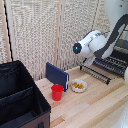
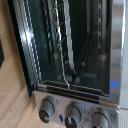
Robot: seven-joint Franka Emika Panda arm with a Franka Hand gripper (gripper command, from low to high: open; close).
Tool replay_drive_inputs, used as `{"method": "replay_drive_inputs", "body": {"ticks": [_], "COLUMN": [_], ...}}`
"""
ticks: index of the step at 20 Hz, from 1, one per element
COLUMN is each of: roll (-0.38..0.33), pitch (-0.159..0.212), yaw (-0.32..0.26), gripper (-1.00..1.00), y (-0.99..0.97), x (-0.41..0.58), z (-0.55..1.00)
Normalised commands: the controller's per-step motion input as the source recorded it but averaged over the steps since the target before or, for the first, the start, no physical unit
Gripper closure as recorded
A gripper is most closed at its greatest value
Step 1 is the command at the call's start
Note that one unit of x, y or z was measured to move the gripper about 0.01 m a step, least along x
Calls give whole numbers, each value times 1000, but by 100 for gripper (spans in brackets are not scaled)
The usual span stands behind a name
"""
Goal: With care, position your gripper close to the oven tray handle. Make sure to grip the handle tightly. Delicately and attentively pull the tray out from the oven.
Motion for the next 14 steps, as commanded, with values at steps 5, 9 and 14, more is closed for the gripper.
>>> {"method": "replay_drive_inputs", "body": {"ticks": [5,9,14], "roll": [0,35,47], "pitch": [-3,22,62], "yaw": [-16,-14,0], "gripper": [-100,-100,-100], "y": [-807,-750,-577], "x": [144,186,163], "z": [-109,-59,-6]}}
